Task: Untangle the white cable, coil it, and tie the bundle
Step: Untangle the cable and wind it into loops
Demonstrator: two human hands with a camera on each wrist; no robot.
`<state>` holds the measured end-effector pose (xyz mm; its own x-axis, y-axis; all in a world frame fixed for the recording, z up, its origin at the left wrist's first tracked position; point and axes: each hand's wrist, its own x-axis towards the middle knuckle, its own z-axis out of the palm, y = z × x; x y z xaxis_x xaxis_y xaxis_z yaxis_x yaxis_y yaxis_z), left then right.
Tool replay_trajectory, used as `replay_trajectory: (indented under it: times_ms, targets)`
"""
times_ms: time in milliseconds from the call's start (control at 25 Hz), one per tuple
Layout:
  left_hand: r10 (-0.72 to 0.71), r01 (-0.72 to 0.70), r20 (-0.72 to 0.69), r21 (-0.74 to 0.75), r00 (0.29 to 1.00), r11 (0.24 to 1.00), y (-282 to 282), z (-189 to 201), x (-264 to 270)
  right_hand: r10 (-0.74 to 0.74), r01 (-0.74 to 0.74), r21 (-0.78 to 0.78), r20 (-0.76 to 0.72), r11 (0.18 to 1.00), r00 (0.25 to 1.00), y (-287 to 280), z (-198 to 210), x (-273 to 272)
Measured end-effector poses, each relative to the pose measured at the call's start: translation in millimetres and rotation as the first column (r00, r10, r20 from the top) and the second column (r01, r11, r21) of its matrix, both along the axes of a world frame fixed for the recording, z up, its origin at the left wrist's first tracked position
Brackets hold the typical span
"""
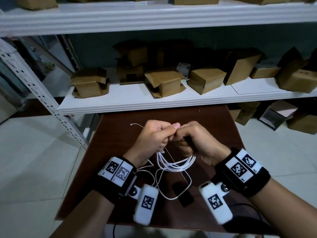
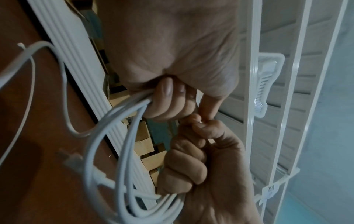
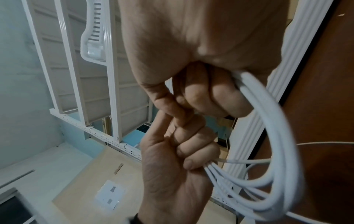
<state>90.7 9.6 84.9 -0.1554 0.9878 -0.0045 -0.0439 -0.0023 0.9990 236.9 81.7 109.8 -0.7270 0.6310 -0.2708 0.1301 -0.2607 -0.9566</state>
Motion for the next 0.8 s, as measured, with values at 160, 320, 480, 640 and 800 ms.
replay_trajectory:
  times_ms: [160, 320, 480, 640, 800]
  targets:
    - [-0.047, 0.056, 0.259, -0.028, 0.965, 0.998, -4.2, 1.1, -14.5, -0.067, 0.048, -0.199, -0.092, 0.979, 0.993, 9.6, 4.3, 5.1]
    - [-0.082, 0.064, 0.395, 0.056, 0.915, 0.996, -5.4, -7.2, -18.1, -0.099, 0.004, -0.388, -0.225, 0.922, 0.969, 19.3, 13.9, 11.3]
    - [-0.221, 0.201, 0.538, 0.097, 0.814, 0.975, -4.5, -15.2, -14.9, -0.162, 0.016, -0.432, -0.302, 0.902, 0.94, 28.3, 19.0, 18.3]
    - [-0.266, 0.258, 0.457, 0.08, 0.849, 0.963, -2.6, -21.0, -2.3, -0.287, 0.126, -0.444, -0.318, 0.887, 0.904, 32.3, 14.1, 20.4]
    - [-0.19, 0.164, 0.436, 0.096, 0.88, 0.982, -1.0, -28.5, 19.3, -0.414, 0.22, -0.486, -0.339, 0.846, 0.845, 35.6, 6.9, 20.4]
